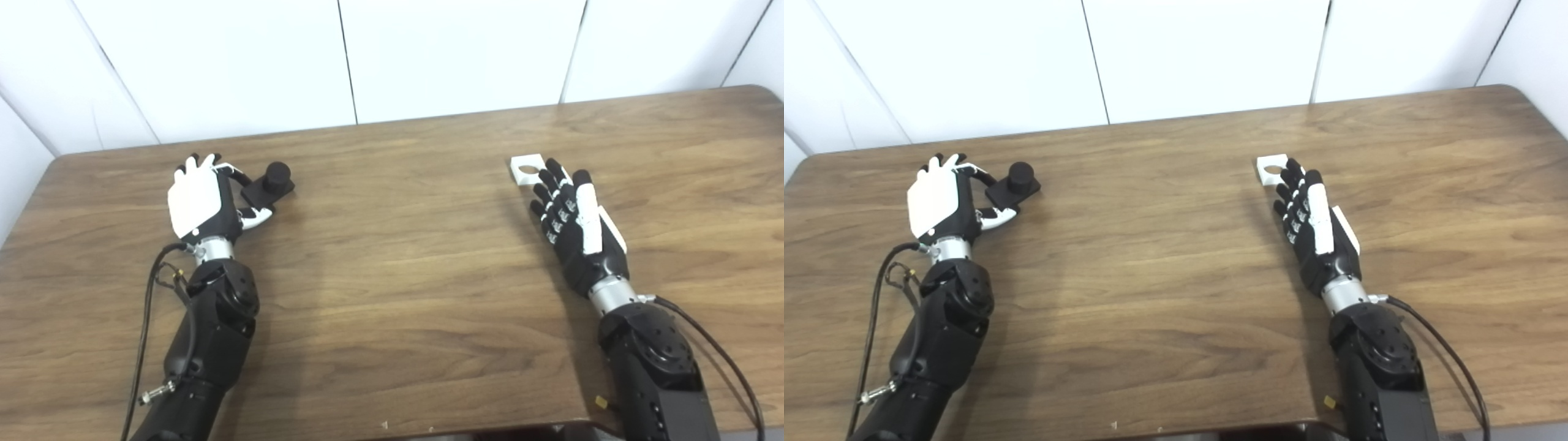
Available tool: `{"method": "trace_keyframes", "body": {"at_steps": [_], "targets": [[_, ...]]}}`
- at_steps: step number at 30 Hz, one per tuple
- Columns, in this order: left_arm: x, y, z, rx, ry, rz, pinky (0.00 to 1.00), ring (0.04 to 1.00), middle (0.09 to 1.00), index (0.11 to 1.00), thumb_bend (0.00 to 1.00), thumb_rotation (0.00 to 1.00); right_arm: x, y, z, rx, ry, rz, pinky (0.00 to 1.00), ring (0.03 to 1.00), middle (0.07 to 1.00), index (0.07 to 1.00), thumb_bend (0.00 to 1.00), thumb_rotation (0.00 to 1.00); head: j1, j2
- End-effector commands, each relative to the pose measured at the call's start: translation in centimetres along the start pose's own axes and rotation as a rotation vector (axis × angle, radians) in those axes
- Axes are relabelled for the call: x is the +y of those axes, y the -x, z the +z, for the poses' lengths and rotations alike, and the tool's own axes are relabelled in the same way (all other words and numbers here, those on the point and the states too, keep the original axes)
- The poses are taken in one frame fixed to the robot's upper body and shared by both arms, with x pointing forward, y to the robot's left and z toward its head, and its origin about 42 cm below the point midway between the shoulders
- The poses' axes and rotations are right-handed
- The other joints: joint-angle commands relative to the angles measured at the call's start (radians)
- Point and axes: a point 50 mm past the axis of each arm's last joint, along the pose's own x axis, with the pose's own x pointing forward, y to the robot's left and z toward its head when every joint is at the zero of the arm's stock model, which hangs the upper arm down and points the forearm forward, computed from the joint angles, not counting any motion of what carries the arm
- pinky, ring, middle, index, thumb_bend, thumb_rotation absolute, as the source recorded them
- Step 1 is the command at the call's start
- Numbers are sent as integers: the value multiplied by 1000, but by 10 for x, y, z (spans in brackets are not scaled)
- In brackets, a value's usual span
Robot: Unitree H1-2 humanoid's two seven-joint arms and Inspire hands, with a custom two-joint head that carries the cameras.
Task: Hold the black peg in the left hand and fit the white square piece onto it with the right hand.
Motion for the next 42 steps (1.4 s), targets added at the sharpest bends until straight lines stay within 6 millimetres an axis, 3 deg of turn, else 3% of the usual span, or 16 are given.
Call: {"method": "trace_keyframes", "body": {"at_steps": [1,8,20,31,42], "targets": [[12,-9,2,-13,5,51,1000,987,900,485,507,68,4,-5,15,-58,2,23,1000,1000,1000,996,548,1000,0,0],[10,-6,2,-15,19,35,1000,988,904,486,507,72,3,-5,15,-58,5,24,1000,1000,1000,999,546,1000,-1,1],[11,18,16,-60,144,-23,1000,1000,915,488,504,73,3,-5,13,-53,13,29,1000,1000,1000,996,550,1000,-3,1],[24,67,35,-164,182,-103,972,984,915,490,500,80,6,-7,13,-48,21,29,1000,1000,1000,996,536,1000,-5,4],[28,128,44,-279,178,-167,997,994,924,491,498,83,10,-11,13,-51,15,36,1000,1000,1000,997,531,1000,-14,9]]}}
